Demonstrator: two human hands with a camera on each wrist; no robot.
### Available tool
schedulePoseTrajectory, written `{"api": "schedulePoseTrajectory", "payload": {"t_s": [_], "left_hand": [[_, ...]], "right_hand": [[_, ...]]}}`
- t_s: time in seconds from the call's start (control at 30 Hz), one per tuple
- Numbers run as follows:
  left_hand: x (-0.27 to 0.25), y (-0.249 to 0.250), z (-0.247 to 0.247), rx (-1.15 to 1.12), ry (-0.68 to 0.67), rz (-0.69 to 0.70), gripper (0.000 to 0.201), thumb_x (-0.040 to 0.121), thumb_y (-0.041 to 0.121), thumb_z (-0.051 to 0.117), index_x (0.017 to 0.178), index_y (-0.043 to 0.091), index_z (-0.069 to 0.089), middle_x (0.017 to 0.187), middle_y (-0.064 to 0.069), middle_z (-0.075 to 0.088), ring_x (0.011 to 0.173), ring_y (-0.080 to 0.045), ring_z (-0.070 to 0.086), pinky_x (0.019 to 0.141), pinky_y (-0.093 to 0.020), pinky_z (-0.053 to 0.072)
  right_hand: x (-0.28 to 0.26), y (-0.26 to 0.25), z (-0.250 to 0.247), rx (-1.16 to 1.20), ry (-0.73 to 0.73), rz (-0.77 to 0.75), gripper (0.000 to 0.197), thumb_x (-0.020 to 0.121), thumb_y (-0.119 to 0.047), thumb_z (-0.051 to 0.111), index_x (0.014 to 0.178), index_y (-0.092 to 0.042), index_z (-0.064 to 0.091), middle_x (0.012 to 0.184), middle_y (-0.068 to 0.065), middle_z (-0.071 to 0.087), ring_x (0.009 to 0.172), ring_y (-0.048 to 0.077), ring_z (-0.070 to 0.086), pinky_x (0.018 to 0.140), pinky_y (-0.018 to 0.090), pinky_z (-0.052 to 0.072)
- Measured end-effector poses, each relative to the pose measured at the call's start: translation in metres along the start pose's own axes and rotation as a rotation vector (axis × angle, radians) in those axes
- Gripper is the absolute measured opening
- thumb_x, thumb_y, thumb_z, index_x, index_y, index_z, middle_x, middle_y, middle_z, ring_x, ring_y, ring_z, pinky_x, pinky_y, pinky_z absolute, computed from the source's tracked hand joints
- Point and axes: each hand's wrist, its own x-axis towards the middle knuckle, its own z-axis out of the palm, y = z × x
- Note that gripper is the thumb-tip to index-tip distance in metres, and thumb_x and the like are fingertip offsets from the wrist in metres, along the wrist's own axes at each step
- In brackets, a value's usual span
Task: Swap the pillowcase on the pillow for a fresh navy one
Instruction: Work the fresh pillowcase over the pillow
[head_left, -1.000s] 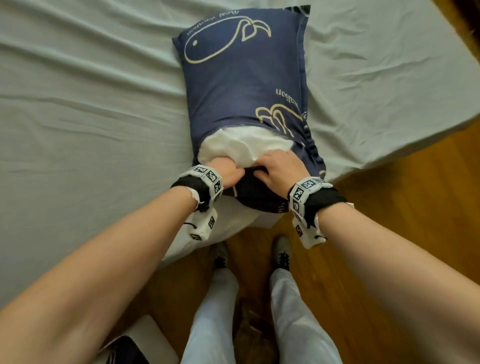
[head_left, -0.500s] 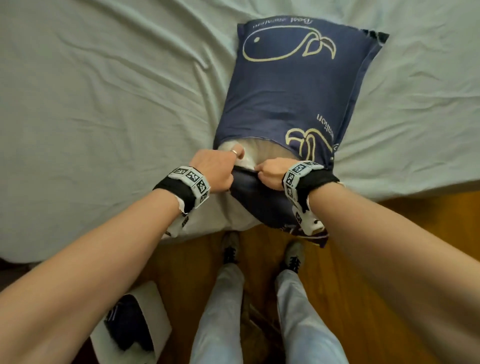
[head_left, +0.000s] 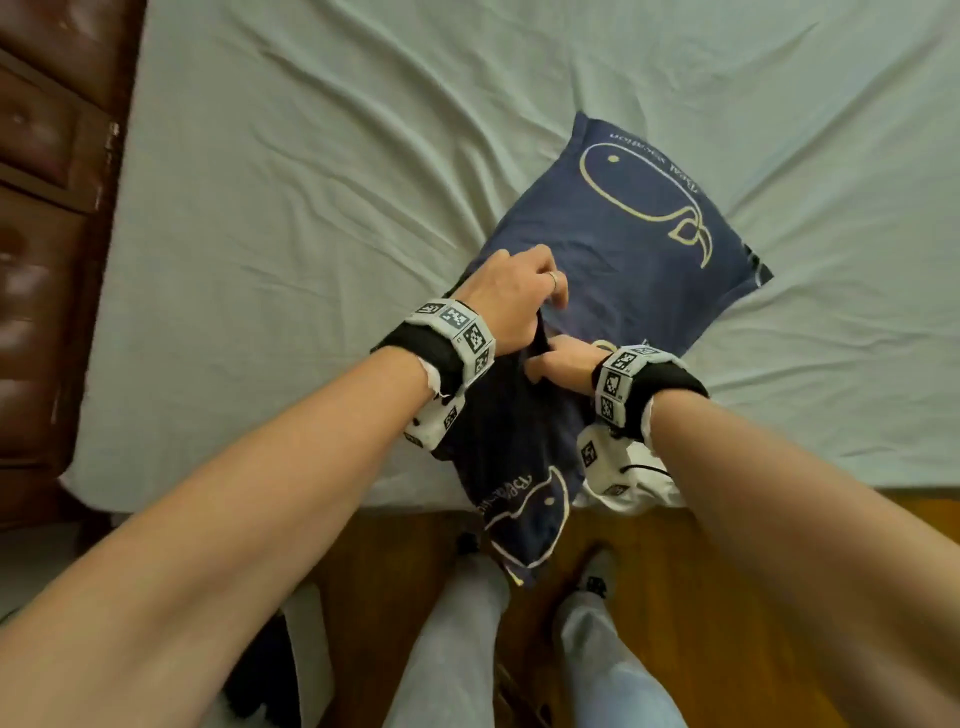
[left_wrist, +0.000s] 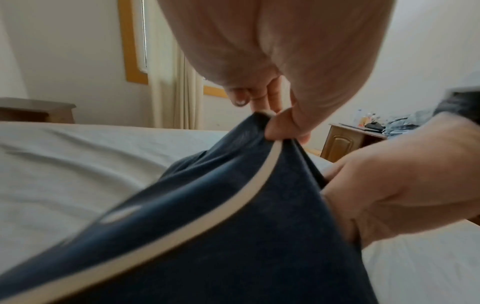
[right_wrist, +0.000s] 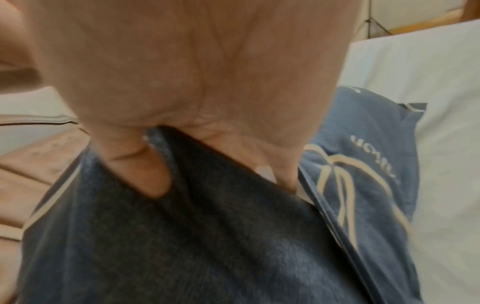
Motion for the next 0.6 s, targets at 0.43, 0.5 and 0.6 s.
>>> {"api": "schedulePoseTrajectory", "payload": {"t_s": [0.43, 0.5, 0.6], "left_hand": [[-0.125, -0.142, 0.131, -0.356, -0.135, -1.001, 0.063, 0.096, 0.036, 0.047, 0.150, 0.014, 0.023, 0.153, -0.011, 0.025, 0.135, -0.035, 0.033, 0.108, -0.048, 0.035], [-0.132, -0.154, 0.146, -0.587, -0.097, -1.280, 0.065, 0.096, 0.041, 0.045, 0.147, 0.006, 0.026, 0.149, -0.019, 0.033, 0.133, -0.040, 0.036, 0.109, -0.046, 0.032], [-0.125, -0.153, 0.174, -0.853, -0.117, -1.458, 0.079, 0.093, 0.059, 0.042, 0.145, 0.001, 0.030, 0.145, -0.022, 0.041, 0.132, -0.040, 0.041, 0.110, -0.042, 0.031]], "right_hand": [[0.085, -0.077, 0.046, -0.196, 0.302, 0.017, 0.039, 0.093, -0.055, 0.048, 0.109, -0.023, 0.060, 0.103, 0.000, 0.067, 0.092, 0.027, 0.063, 0.075, 0.036, 0.042], [0.099, -0.081, 0.046, -0.245, 0.338, 0.012, 0.030, 0.096, -0.048, 0.047, 0.100, -0.022, 0.063, 0.100, 0.003, 0.069, 0.087, 0.027, 0.062, 0.073, 0.035, 0.045], [0.115, -0.070, 0.030, -0.315, 0.520, 0.147, 0.033, 0.100, -0.041, 0.039, 0.110, -0.017, 0.058, 0.114, 0.014, 0.063, 0.107, 0.037, 0.056, 0.083, 0.043, 0.045]]}}
